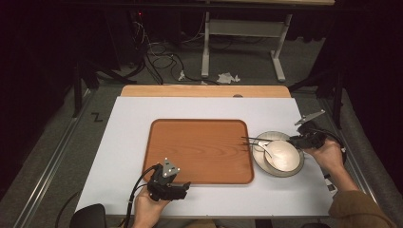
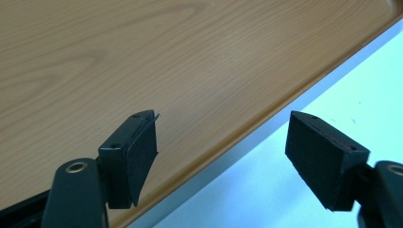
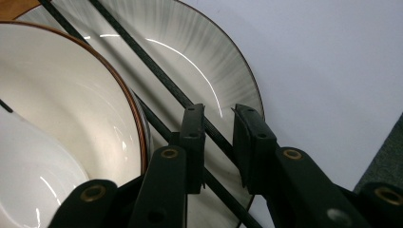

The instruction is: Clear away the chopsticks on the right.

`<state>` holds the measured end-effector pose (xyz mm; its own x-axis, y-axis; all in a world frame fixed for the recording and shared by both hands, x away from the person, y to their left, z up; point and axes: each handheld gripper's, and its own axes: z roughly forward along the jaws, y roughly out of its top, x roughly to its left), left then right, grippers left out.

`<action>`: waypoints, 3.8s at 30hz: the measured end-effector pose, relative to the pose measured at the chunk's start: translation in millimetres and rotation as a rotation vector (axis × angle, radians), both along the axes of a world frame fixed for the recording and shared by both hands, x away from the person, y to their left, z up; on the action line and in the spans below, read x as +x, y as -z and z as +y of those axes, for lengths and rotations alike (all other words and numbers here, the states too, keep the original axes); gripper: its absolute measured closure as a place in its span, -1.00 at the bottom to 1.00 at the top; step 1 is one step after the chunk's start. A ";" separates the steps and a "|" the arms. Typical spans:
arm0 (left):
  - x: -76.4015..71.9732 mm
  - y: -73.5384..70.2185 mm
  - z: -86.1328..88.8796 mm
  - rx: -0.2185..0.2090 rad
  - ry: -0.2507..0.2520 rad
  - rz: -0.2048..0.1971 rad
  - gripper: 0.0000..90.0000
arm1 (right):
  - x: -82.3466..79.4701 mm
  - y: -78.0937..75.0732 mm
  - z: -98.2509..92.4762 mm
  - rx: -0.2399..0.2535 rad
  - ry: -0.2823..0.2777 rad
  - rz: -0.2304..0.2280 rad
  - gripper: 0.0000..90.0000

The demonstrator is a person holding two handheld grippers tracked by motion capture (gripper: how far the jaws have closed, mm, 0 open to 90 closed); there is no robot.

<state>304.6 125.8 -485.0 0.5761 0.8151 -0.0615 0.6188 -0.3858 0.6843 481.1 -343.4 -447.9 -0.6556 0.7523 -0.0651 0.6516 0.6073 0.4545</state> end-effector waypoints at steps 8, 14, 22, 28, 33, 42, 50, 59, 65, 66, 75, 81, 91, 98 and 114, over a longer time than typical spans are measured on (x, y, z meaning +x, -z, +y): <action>0.3 0.4 -0.3 0.004 0.002 0.004 -0.42 | -2.2 1.1 0.3 0.002 -0.015 -0.008 0.75; 1.0 1.1 -0.4 0.003 0.001 0.007 -0.42 | -0.8 0.6 -0.5 0.004 -0.023 0.008 0.76; 0.6 0.7 -0.6 0.006 0.002 0.004 -0.42 | -1.2 0.6 -1.5 0.010 -0.032 0.021 0.84; 0.5 0.6 -0.6 0.006 0.003 0.004 -0.42 | -1.8 0.7 -0.4 -0.005 -0.052 0.013 0.91; 0.4 0.5 -0.8 0.006 0.005 0.005 -0.42 | -2.0 1.2 -1.3 0.004 -0.053 0.015 0.91; 1.0 0.2 -1.7 0.005 0.014 0.006 -0.42 | -5.5 -3.8 -3.8 0.031 -0.046 -0.020 0.93; 2.5 -0.9 -5.2 0.003 0.034 0.001 -0.42 | -15.0 -19.3 -6.7 0.044 -0.029 -0.058 0.93; 8.7 -1.5 -13.5 0.001 0.076 -0.001 -0.42 | -34.2 -37.4 -5.7 0.072 -0.017 -0.121 0.93; 13.5 -1.7 -19.4 -0.006 0.109 -0.001 -0.42 | -55.9 -55.5 2.1 0.110 -0.028 -0.175 0.93; 13.5 -1.7 -19.4 -0.006 0.109 -0.001 -0.42 | -55.9 -55.5 2.1 0.110 -0.028 -0.175 0.93; 19.9 -3.3 -27.5 -0.007 0.150 -0.009 -0.42 | -86.8 -71.6 35.9 0.136 -0.080 -0.215 0.93; 22.1 -4.8 -30.1 -0.010 0.165 -0.018 -0.42 | -99.5 -70.9 52.9 0.159 -0.077 -0.202 0.93; 23.6 -4.1 -34.0 -0.006 0.181 -0.015 -0.42 | -115.8 -55.0 80.9 0.189 -0.094 -0.180 0.93; 23.1 -4.7 -33.5 -0.002 0.180 -0.020 -0.42 | -119.3 -40.8 101.8 0.195 -0.090 -0.188 0.93; 22.0 -4.4 -34.9 0.006 0.186 -0.021 -0.42 | -109.7 -4.5 141.4 0.115 -0.057 -0.147 0.93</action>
